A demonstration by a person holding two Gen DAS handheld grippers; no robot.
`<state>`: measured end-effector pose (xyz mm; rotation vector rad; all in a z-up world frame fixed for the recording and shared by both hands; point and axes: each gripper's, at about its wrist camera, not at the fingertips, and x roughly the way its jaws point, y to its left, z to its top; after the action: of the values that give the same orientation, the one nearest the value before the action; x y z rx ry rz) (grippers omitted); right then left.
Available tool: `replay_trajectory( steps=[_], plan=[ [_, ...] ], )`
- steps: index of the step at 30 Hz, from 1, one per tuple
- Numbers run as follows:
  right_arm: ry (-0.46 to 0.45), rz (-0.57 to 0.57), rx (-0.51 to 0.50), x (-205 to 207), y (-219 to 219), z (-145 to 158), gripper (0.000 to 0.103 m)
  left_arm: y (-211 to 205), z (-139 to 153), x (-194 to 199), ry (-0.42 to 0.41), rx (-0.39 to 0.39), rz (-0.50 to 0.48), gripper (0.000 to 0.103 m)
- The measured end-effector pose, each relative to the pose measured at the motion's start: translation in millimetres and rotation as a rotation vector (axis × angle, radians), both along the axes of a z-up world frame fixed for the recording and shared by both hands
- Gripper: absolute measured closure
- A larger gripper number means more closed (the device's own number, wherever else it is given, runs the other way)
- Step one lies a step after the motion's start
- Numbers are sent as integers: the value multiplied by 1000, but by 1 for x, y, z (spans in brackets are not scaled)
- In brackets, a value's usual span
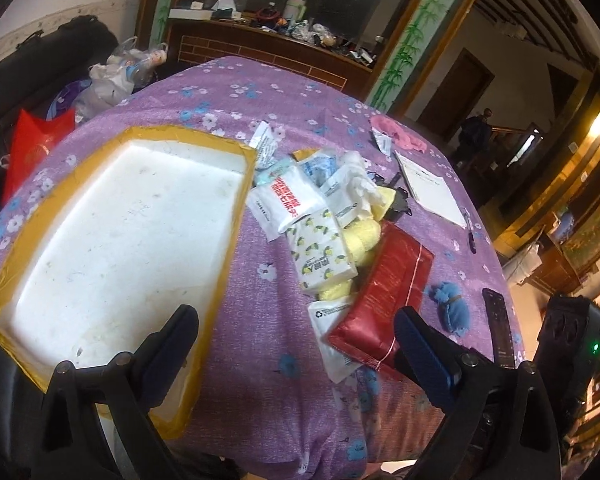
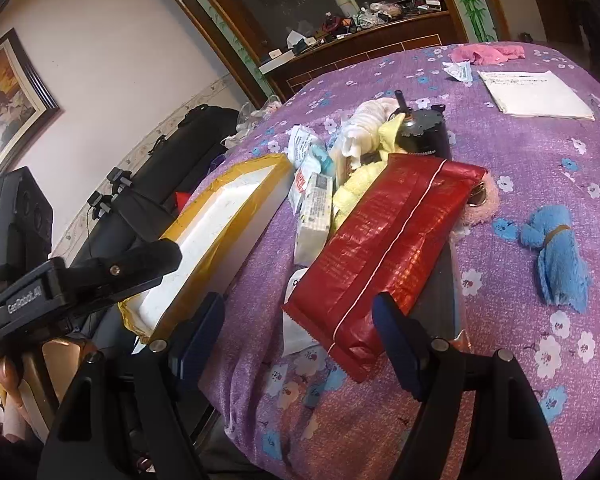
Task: Organize soft objects
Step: 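Grasp the red foil bag with the right gripper while the left gripper grasps the lemon-print tissue pack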
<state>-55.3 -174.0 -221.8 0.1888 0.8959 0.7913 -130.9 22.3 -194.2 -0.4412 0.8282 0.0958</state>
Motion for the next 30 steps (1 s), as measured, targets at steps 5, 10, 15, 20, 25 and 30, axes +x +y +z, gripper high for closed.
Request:
replay_trajectory(
  steps=[5, 10, 15, 20, 25, 30],
  plan=[
    [-13, -4, -1, 1, -1, 2, 33, -10, -4, 0, 6, 40, -20, 4],
    [-17, -24, 12, 2, -10, 4, 36, -9, -4, -1, 10, 37, -27, 4],
    [-12, -53, 24, 5, -21, 4, 37, -13, -3, 3, 10, 39, -50, 4],
    [39, -84, 34, 16, -29, -3, 37, -20, -2, 3, -2, 79, -62, 4],
    [42, -130, -28, 21, -27, -6, 37, -24, -1, 8, -1, 103, -69, 4],
    [23, -158, -88, 21, -23, -5, 37, -20, -2, 13, 9, 104, -61, 4]
  ],
)
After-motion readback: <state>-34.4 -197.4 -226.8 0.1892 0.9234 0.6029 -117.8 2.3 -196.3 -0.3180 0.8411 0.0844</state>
